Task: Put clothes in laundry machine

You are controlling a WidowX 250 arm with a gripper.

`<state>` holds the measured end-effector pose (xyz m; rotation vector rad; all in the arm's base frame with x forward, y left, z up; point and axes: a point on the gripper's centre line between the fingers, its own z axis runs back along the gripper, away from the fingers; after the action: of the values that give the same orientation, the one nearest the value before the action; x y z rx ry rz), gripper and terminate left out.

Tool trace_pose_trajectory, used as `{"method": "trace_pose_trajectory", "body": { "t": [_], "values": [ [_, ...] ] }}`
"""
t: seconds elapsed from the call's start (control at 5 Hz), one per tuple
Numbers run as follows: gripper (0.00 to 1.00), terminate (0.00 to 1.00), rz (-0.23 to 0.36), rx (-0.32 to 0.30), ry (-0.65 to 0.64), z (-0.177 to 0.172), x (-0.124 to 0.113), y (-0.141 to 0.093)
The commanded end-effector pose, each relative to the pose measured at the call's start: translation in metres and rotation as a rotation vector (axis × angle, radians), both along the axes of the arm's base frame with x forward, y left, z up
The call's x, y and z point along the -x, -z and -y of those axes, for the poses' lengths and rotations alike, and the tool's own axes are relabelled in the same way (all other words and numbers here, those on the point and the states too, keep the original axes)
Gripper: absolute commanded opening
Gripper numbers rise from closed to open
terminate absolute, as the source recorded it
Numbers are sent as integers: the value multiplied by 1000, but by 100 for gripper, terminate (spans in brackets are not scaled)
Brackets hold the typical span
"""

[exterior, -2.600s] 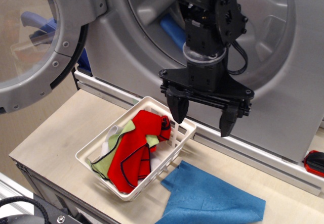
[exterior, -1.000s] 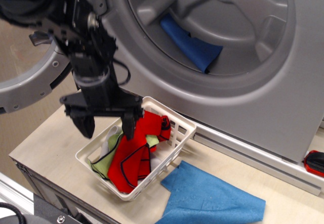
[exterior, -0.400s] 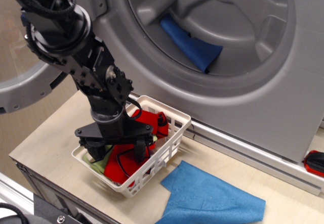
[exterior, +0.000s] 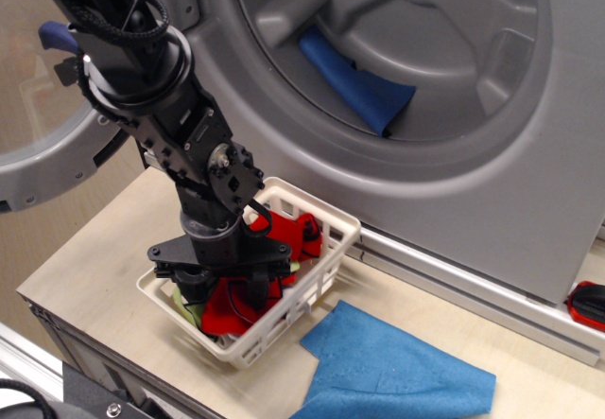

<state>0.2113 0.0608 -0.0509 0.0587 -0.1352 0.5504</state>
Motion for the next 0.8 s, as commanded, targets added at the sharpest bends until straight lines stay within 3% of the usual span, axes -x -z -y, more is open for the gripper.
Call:
{"method": "trace_pose_trajectory", "body": {
  "t": [0.0, 0.4, 0.6],
  "values": [
    [0, 0, 49, -47, 53, -11, -8, -40],
    [0, 0, 102, -2, 85, -4, -23, -84],
    [0, 0, 220, -27, 253, 19, -38, -118]
  ]
}}
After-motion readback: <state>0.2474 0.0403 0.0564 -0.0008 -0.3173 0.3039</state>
